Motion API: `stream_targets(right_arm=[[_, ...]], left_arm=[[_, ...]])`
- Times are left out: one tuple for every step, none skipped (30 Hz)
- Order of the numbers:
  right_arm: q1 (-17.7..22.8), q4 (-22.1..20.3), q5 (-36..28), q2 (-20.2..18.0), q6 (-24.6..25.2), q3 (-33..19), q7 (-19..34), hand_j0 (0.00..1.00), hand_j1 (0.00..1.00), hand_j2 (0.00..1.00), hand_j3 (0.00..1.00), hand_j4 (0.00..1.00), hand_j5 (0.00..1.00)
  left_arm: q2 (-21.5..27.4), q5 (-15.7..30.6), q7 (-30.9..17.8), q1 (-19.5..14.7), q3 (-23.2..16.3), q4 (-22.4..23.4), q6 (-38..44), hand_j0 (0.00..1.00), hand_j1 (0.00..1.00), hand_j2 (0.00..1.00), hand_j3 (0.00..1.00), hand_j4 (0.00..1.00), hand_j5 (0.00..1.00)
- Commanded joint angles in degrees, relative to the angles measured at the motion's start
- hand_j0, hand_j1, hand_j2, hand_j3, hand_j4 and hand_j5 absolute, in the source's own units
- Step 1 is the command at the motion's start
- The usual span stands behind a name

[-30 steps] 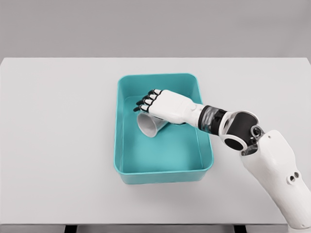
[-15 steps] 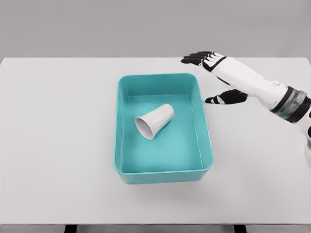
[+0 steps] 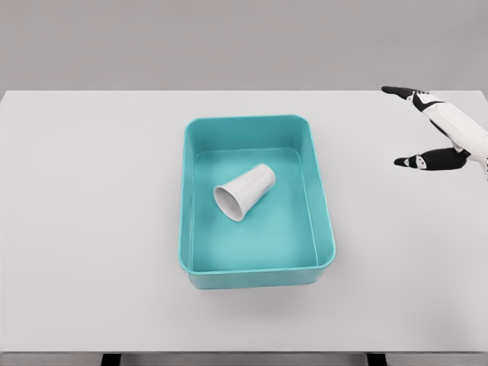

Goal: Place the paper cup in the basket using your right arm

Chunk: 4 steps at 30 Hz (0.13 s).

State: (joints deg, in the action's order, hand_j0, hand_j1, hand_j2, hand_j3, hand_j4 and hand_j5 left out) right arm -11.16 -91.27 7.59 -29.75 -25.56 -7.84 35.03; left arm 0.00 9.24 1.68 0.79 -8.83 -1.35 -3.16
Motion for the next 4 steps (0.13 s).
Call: stream_targets(right_arm=[[0.00, 0.22, -0.38, 1.19, 0.07, -0.07, -0.03, 1.00, 1.00, 1.00, 1.00, 1.00, 1.00], [0.00, 0.30, -0.38, 1.19, 0.07, -0.07, -0.03, 1.00, 1.00, 1.00, 1.00, 1.00, 1.00], [0.00, 0.48, -0.38, 1.19, 0.07, -0.16, -0.03, 1.00, 1.00, 1.00, 1.00, 1.00, 1.00], [0.18, 0.39, -0.38, 1.19, 0.07, -0.16, -0.03, 1.00, 1.00, 1.00, 1.00, 1.00, 1.00]], left_arm=[[0.00, -0.01, -0.01, 0.09, 0.04, -0.06, 0.00, 1.00, 1.00, 1.00, 1.00, 1.00, 1.00], [0.00, -0.01, -0.01, 0.09, -0.04, -0.06, 0.00, 1.00, 1.00, 1.00, 1.00, 1.00, 1.00], [0.00, -0.01, -0.01, 0.09, 0.04, -0.06, 0.00, 1.00, 1.00, 1.00, 1.00, 1.00, 1.00], [0.00, -0.10, -0.10, 0.09, -0.04, -0.06, 0.00, 1.00, 1.00, 1.00, 1.00, 1.00, 1.00]])
